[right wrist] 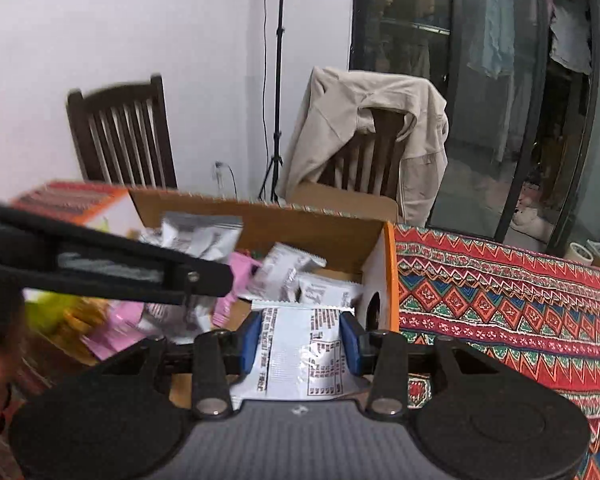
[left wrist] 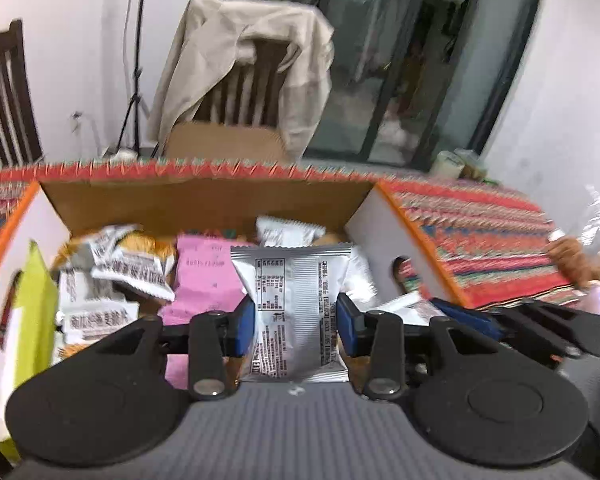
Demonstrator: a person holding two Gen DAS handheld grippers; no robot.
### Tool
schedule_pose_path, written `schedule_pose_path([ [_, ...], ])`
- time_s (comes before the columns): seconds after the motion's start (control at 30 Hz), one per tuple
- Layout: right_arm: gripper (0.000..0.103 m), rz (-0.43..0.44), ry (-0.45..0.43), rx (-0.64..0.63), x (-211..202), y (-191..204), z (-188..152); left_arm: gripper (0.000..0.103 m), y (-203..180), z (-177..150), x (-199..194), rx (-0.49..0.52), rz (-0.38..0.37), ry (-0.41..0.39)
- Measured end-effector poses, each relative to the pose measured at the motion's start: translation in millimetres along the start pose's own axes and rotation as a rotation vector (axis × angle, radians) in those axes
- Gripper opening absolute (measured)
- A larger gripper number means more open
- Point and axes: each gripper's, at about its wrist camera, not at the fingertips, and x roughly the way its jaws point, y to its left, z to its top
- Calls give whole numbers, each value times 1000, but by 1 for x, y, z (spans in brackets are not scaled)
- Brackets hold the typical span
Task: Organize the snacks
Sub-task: 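Open both grippers to drop the white packets into the box, then withdraw both grippers from the box and move back to the snack pile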
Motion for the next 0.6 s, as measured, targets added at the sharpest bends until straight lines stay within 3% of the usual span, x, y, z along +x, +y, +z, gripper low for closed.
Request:
schedule_pose_path([
  [0.1, 43, -29, -3, -10, 6, -3, -4, 53, 4, -5, 18, -53, -27, 65],
  [0.13, 50, -34, -9, -4, 5, -5, -5, 56, 7, -4, 19, -76, -42, 69],
  [0.23, 52, -18, -30, 14, -10, -12, -6, 65, 13, -1, 3, -65, -86, 51],
  [0.43, 62, -2, -133, 36, -68, -23, 0, 75, 20, 1, -81, 2, -90, -89],
  [0.6, 66, 16, -212, 13, -134, -20, -3, 78, 12, -29, -163, 83, -56, -200],
])
